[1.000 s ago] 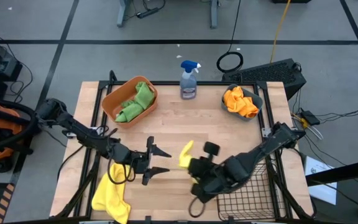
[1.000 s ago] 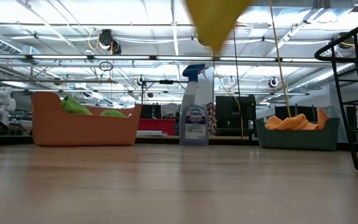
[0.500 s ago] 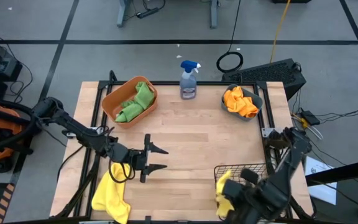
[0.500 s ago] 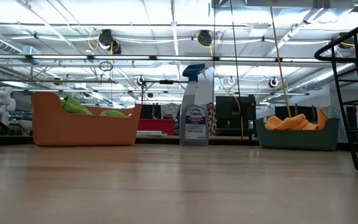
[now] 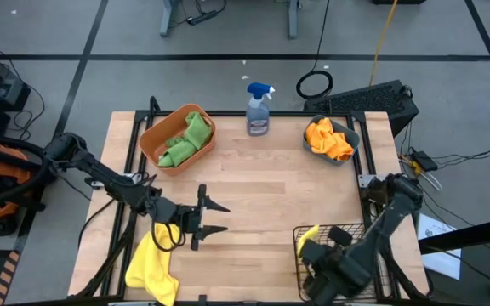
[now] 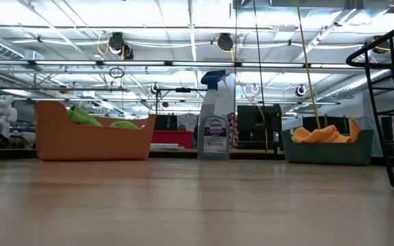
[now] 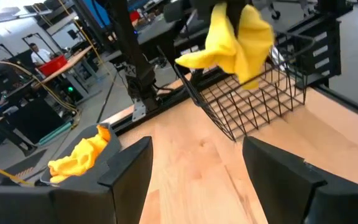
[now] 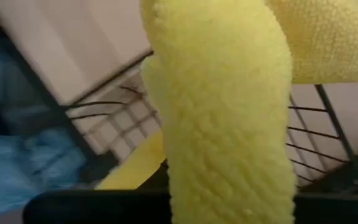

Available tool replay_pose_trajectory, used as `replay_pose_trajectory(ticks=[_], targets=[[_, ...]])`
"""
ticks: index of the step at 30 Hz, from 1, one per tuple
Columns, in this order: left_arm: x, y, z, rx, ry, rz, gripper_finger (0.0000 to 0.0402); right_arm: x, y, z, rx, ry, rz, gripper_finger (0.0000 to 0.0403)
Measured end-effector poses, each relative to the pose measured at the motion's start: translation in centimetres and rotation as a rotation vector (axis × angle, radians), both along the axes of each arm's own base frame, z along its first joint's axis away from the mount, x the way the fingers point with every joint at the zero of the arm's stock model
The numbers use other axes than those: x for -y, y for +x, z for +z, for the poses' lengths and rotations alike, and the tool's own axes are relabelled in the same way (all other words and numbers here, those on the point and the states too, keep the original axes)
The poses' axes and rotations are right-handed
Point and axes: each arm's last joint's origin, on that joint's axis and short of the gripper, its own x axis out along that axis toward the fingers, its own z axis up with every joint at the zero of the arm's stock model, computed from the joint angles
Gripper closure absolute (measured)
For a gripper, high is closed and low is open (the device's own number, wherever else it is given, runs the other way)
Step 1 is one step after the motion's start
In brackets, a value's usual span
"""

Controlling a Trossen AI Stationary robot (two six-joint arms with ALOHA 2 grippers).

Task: Sort microfiber towel by color & place in baskets
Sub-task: Put the right yellow microfiber towel into the wire basket

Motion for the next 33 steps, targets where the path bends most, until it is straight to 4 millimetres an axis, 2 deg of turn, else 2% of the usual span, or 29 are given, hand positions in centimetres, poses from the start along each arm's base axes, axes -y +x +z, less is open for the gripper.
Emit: replay_pose_trajectory(ticks=[9, 12, 15, 18, 25, 29, 33], targets=[[-0.1, -0.1, -0.7, -0.070, -0.028, 0.011, 0.0149, 1.2, 2.5, -6.7, -0.030, 0.089, 0.103, 0.0380], [-0.1, -0.3, -1.2, -0.124, -0.067, 0.029, 0.0149, 1.2, 2.5, -8.4, -0.028, 0.128, 0.061, 0.0380], [-0.2, -0.4, -1.7, -0.182, -0.097, 0.048, 0.0149, 1.0, 1.9, -9.1, -0.038, 0.104, 0.040, 0.0374], [-0.3, -0.6, -2.1, -0.229, -0.135, 0.071, 0.0149, 0.9, 1.7, -9.2, -0.041, 0.092, 0.022, 0.0346], [-0.4, -0.7, -2.4, -0.266, -0.262, 0.117, 0.0149, 0.7, 1.6, -8.3, -0.070, 0.129, 0.036, 0.0238], [-0.1, -1.5, -3.4, -0.379, -0.320, 0.159, 0.0149, 0.6, 1.3, -6.2, -0.078, 0.098, 0.048, 0.0197], [0.4, -2.9, -4.7, -0.521, -0.364, 0.223, 0.0149, 0.2, 0.7, -3.3, -0.041, 0.033, 0.076, 0.0187]])
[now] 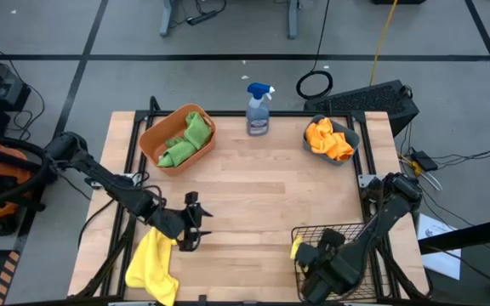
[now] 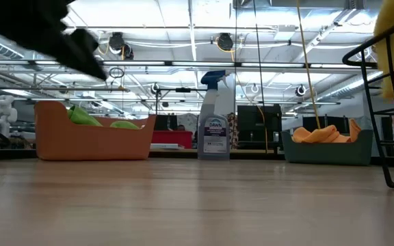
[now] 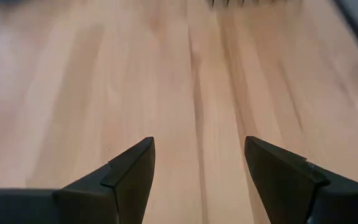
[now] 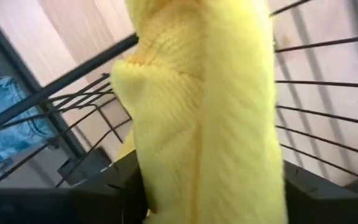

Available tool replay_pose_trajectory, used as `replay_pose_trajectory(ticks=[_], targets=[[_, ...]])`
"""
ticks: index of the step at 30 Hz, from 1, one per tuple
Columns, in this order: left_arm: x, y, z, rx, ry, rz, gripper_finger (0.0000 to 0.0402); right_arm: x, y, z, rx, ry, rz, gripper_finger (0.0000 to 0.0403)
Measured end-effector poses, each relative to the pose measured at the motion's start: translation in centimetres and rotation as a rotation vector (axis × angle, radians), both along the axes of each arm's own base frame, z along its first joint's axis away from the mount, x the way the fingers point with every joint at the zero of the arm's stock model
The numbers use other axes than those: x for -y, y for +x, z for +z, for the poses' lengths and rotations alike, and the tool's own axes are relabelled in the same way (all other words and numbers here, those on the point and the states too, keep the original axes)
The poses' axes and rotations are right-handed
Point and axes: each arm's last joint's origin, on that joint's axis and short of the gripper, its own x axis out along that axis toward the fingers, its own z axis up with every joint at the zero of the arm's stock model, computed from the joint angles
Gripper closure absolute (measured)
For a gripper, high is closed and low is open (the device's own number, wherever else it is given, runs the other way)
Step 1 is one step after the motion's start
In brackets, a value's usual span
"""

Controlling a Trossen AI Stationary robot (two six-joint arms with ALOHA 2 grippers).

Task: Sort microfiber towel by color & place in baskets
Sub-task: Put the right yellow microfiber towel into the wire basket, then put the yellow microfiber towel into the wire basket

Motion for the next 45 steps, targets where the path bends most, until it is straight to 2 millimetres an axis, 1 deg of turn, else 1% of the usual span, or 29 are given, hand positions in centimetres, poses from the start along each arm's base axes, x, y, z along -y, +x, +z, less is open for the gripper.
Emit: replay_pose_trajectory(ticks=[4, 7, 10, 12, 14, 16, 19, 22, 24, 27, 30, 33, 38, 42, 45], targets=[[1.0, -1.9, -1.0, -0.118, -0.036, 0.061, 0.0149, -0.3, -0.7, 2.8, 0.072, -0.061, 0.039, 0.0192], [1.9, -3.4, -1.4, -0.165, -0.058, 0.115, 0.0149, -0.5, -1.0, 4.2, 0.142, -0.097, 0.056, 0.0198], [2.8, -4.7, -1.6, -0.168, -0.092, 0.168, 0.0149, -0.7, -1.2, 4.3, 0.152, -0.105, 0.067, 0.0205], [3.6, -5.4, -1.6, -0.149, -0.118, 0.180, 0.0149, -0.7, -1.3, 4.0, 0.143, -0.116, 0.080, 0.0210], [4.3, -6.1, -1.7, -0.130, -0.127, 0.177, 0.0149, -0.6, -1.4, 3.3, 0.120, -0.128, 0.064, 0.0214], [4.9, -6.6, -1.8, -0.116, -0.130, 0.174, 0.0149, -0.3, -1.4, 2.5, 0.079, -0.132, 0.012, 0.0212], [5.5, -7.2, -2.1, -0.118, -0.136, 0.166, 0.0149, 0.2, -1.2, 1.4, 0.005, -0.124, -0.020, 0.0185], [5.7, -7.4, -2.1, -0.121, -0.142, 0.165, 0.0149, 0.7, -1.0, 0.6, -0.049, -0.119, -0.009, 0.0136], [5.7, -7.5, -2.1, -0.121, -0.145, 0.164, 0.0149, 0.9, -0.8, 0.7, -0.059, -0.114, 0.015, 0.0100], [5.7, -7.5, -2.1, -0.123, -0.143, 0.162, 0.0149, 1.0, -0.5, 1.3, -0.045, -0.097, 0.041, 0.0052], [5.7, -7.5, -2.2, -0.126, -0.134, 0.157, 0.0149, 0.9, -0.2, 2.1, -0.019, -0.075, 0.047, 0.0024], [5.7, -7.5, -2.2, -0.126, -0.124, 0.146, 0.0149, 0.8, -0.2, 2.6, -0.010, -0.058, 0.068, 0.0017], [5.6, -7.6, -2.3, -0.152, -0.120, 0.137, 0.0149, 0.5, -0.4, 2.9, -0.003, -0.055, 0.111, 0.0023], [5.2, -8.1, -2.7, -0.233, -0.110, 0.166, 0.0149, 0.5, -0.4, 2.9, 0.022, -0.073, 0.094, 0.0024], [5.1, -8.5, -2.9, -0.346, -0.149, 0.160, 0.0149, 0.4, -0.4, 2.9, 0.027, -0.066, 0.056, 0.0024]])
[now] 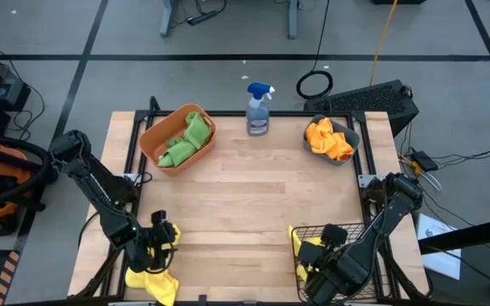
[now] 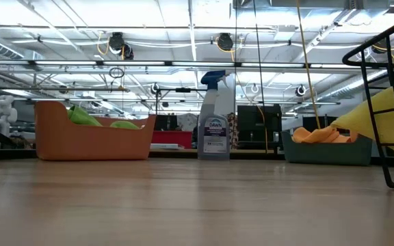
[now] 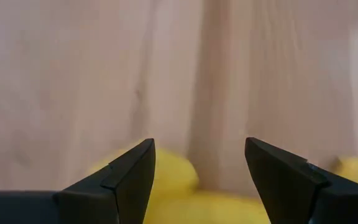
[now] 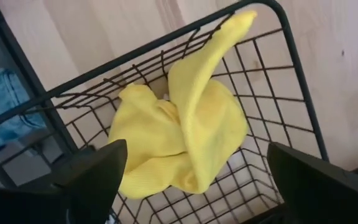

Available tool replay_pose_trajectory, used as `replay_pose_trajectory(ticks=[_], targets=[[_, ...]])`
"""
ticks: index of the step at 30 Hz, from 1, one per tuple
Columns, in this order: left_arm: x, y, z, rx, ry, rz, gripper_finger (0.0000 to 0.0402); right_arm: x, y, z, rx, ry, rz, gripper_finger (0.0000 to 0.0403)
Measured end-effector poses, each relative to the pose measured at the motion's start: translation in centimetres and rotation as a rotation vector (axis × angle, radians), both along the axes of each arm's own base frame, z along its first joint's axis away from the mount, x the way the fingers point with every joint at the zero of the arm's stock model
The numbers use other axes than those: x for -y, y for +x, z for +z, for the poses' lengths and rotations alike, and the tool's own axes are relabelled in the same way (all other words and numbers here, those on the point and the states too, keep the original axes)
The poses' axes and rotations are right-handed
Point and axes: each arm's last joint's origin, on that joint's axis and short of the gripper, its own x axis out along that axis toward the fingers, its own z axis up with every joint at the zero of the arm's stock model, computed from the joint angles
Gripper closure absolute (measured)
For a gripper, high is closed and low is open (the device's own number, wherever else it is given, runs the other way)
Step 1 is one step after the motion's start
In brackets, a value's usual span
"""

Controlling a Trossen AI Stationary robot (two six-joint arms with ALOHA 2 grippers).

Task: Sort microfiber towel by color & place in baskets
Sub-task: Put the yellow microfiber towel into the wire basket

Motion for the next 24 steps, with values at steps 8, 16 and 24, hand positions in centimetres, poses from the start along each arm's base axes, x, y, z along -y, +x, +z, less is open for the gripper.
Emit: replay_pose_trajectory(ticks=[8, 16, 24], targets=[[0.5, -0.7, -0.2, -0.235, -0.168, -0.055, 0.0121, 0.0, 0.0, 0.0, 0.005, 0.001, -0.012, 0.0024], [1.9, -0.8, 2.7, -0.328, -0.229, -0.131, 0.0048, 0.0, 0.1, 0.0, 0.011, -0.002, -0.004, 0.0025], [2.1, -1.9, 4.1, -0.377, -0.138, -0.122, 0.0003, 0.0, 0.3, 0.0, 0.064, -0.025, 0.009, 0.0025]])
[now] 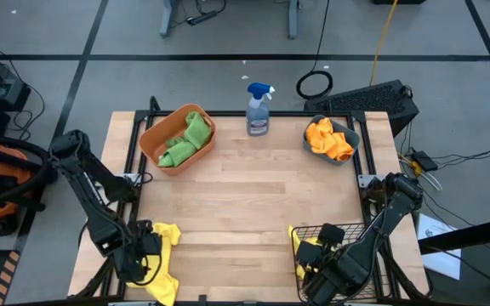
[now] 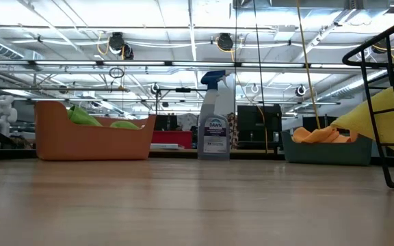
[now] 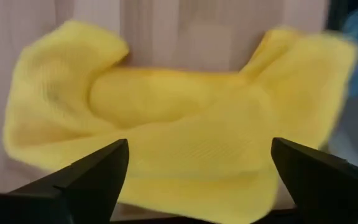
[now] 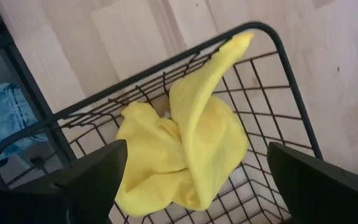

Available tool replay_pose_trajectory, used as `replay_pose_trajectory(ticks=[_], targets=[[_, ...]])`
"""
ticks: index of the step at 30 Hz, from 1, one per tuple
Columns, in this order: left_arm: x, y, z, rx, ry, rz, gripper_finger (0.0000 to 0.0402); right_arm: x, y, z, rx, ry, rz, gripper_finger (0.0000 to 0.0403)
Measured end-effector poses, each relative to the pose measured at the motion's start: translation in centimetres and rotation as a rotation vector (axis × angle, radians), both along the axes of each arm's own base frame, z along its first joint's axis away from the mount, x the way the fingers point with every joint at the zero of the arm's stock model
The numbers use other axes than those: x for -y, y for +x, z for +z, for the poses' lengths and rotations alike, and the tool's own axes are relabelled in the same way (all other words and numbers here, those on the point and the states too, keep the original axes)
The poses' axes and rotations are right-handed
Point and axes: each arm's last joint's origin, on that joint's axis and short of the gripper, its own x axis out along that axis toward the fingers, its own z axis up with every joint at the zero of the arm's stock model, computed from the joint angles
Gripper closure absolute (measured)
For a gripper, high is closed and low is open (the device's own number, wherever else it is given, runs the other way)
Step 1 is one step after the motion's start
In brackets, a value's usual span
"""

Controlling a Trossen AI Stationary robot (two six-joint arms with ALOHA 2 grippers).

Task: Sort microfiber towel by color & place in baskets
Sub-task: Put the yellow microfiber towel into the wire basket

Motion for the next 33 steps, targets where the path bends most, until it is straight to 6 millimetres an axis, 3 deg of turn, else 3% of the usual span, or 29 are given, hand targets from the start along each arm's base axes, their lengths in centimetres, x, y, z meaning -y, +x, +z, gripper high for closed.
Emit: replay_pose_trajectory(ticks=[10, 15, 21, 29, 33], targets=[[-1.3, -1.2, -4.4, 0.048, 0.262, 0.001, 0.0003, 0.0, 0.1, 0.0, 0.038, -0.024, 0.013, 0.0025], [-1.6, -1.7, -7.5, 0.002, 0.177, -0.019, 0.0030, 0.2, 0.4, 0.0, 0.039, -0.022, 0.007, 0.0025], [-2.0, -1.6, -8.8, 0.063, 0.147, -0.021, 0.0136, 1.2, 1.3, 0.1, 0.070, -0.074, 0.024, 0.0025], [-2.1, -0.5, -8.4, 0.236, 0.256, -0.046, 0.0375, 1.4, 2.7, 0.5, 0.270, -0.247, 0.157, 0.0025], [-2.6, 0.4, -7.9, 0.278, 0.310, 0.000, 0.0372, 0.7, 4.5, 1.2, 0.500, -0.358, 0.240, 0.0025]])
